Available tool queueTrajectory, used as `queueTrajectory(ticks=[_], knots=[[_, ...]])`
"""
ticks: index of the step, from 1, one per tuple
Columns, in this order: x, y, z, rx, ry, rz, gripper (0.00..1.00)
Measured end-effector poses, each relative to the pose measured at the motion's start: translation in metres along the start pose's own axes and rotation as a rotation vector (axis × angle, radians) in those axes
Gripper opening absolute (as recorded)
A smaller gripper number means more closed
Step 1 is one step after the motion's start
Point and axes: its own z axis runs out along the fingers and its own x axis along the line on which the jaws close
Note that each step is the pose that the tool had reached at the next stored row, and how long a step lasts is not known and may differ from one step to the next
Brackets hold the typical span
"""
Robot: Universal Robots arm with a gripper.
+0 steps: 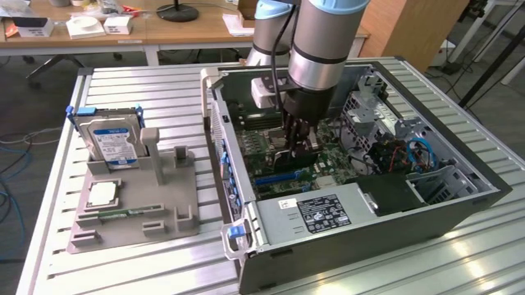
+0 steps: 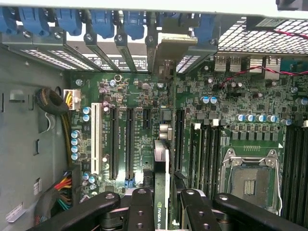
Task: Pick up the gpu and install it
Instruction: 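Insert the gpu into the slot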
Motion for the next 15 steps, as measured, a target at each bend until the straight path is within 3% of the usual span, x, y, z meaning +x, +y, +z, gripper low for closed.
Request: queueTrajectory(ticks=[15], knots=[[0.0, 0.0022, 0.0004, 0.0002, -0.0002, 0.0, 0.27]])
